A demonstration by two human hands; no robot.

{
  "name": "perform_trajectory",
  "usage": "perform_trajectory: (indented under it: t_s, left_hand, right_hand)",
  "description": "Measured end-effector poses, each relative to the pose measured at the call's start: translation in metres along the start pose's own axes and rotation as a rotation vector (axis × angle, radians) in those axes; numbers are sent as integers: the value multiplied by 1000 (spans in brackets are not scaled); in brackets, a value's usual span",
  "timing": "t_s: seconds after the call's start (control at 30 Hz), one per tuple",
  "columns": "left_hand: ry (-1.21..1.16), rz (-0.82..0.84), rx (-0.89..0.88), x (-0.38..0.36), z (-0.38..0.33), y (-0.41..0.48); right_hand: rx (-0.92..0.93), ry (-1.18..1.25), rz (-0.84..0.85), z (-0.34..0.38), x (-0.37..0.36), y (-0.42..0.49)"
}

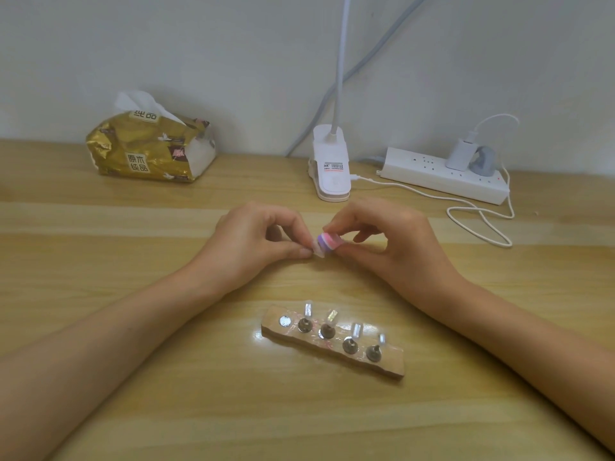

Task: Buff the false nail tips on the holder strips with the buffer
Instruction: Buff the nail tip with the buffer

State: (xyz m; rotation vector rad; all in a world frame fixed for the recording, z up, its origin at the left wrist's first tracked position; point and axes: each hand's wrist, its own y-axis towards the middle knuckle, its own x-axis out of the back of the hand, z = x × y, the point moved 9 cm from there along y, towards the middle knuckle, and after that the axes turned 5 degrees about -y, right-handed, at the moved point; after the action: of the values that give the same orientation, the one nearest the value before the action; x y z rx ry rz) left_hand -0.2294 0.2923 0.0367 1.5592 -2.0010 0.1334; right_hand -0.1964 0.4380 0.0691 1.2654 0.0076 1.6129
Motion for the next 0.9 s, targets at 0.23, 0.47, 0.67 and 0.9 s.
perform_trajectory:
  t_s: [0.23, 0.47, 0.67, 0.9]
  left_hand:
    - [23, 1, -8, -1, 0, 1]
    - [32, 16, -10, -3, 0, 1]
    - [32, 4, -14, -3, 1, 1]
    - [41, 7, -18, -3, 0, 1]
  right_hand:
    - [2, -4, -22, 1, 1, 1]
    - [-1, -37, -28, 0, 2, 1]
    - [30, -64, -30, 2, 2, 1]
    - [49, -89, -38, 1, 2, 1]
